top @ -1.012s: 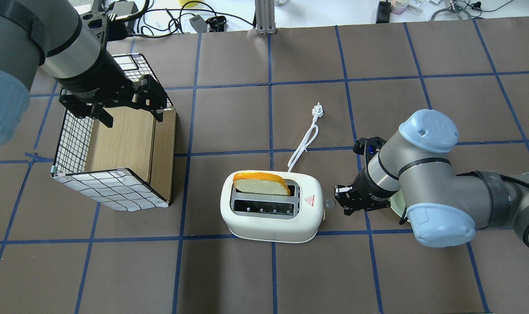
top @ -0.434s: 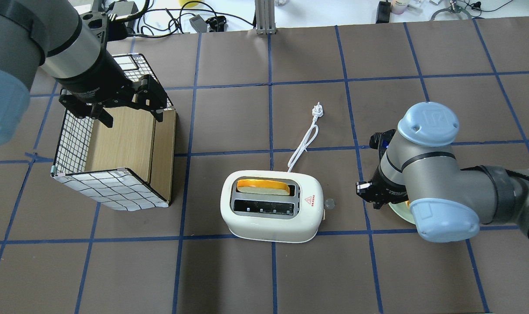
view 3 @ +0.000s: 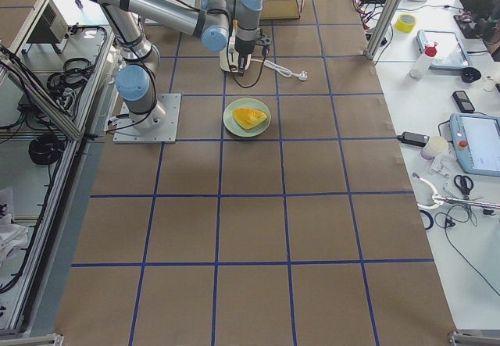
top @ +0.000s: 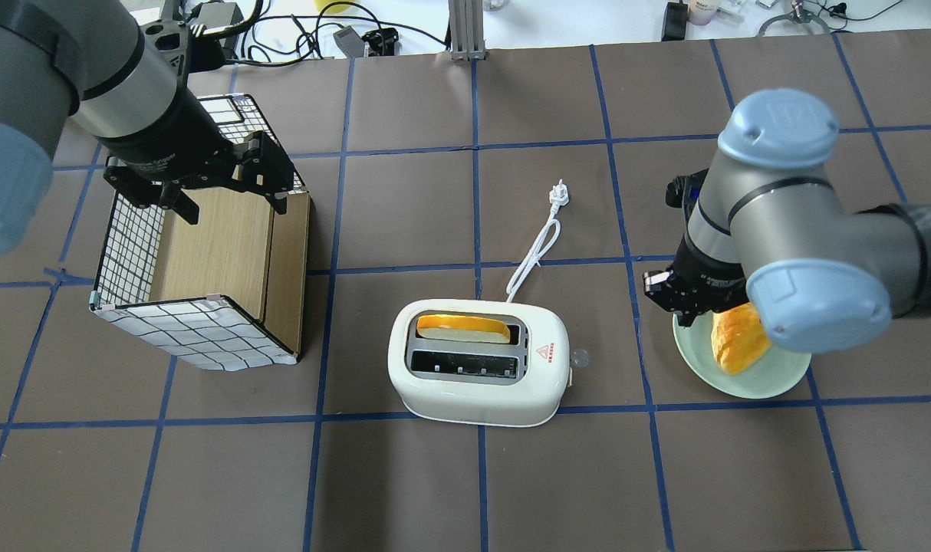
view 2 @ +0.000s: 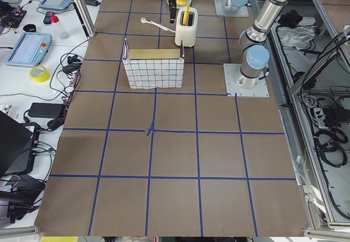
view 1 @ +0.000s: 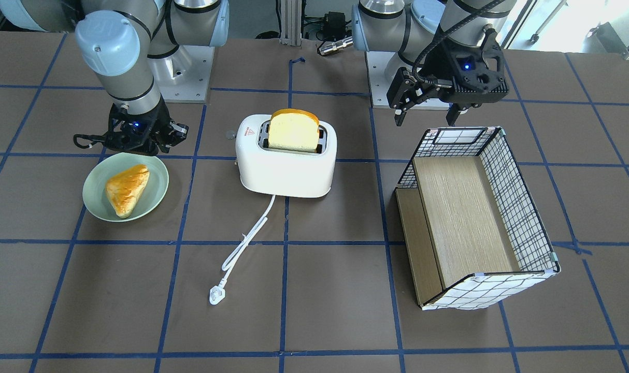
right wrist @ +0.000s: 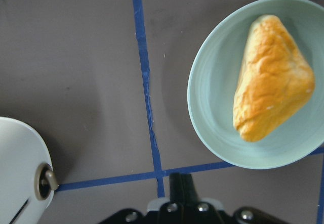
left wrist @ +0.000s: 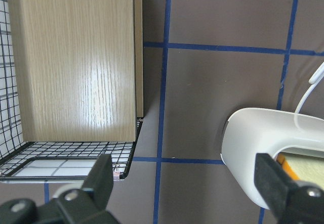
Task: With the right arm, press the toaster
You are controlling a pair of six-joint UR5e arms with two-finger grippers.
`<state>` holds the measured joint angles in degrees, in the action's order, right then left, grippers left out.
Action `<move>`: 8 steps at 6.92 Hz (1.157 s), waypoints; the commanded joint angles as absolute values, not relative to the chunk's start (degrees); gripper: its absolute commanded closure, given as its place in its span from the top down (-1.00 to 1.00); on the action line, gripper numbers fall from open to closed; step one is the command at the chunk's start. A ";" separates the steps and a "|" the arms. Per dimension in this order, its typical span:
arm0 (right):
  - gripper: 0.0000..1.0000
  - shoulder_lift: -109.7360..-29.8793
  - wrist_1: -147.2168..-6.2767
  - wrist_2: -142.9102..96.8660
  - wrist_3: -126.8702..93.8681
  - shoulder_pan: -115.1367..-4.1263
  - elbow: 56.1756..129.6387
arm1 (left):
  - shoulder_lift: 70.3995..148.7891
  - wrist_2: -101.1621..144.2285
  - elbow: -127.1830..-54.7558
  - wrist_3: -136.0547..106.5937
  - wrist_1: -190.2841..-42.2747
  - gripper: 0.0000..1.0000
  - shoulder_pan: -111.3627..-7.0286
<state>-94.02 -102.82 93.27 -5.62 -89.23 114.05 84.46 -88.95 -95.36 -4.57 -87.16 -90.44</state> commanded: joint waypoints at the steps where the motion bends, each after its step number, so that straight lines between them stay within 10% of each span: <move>1: -1.00 -94.13 -92.13 92.55 -5.28 -89.56 102.00 | 84.46 -88.95 -95.36 -4.57 -87.19 1.00 -90.44; 5: -1.00 -92.82 -88.77 89.56 -0.63 -89.65 92.39 | 84.46 -88.86 -95.36 -4.57 -87.10 1.00 -90.44; 6: 0.61 -92.20 -90.94 89.73 0.43 -89.65 90.81 | 84.46 -88.94 -95.36 -4.57 -87.10 1.00 -90.44; 8: 1.00 -91.85 -100.58 90.35 0.44 -89.65 90.44 | 84.46 -88.95 -95.36 -4.57 -87.19 1.00 -90.44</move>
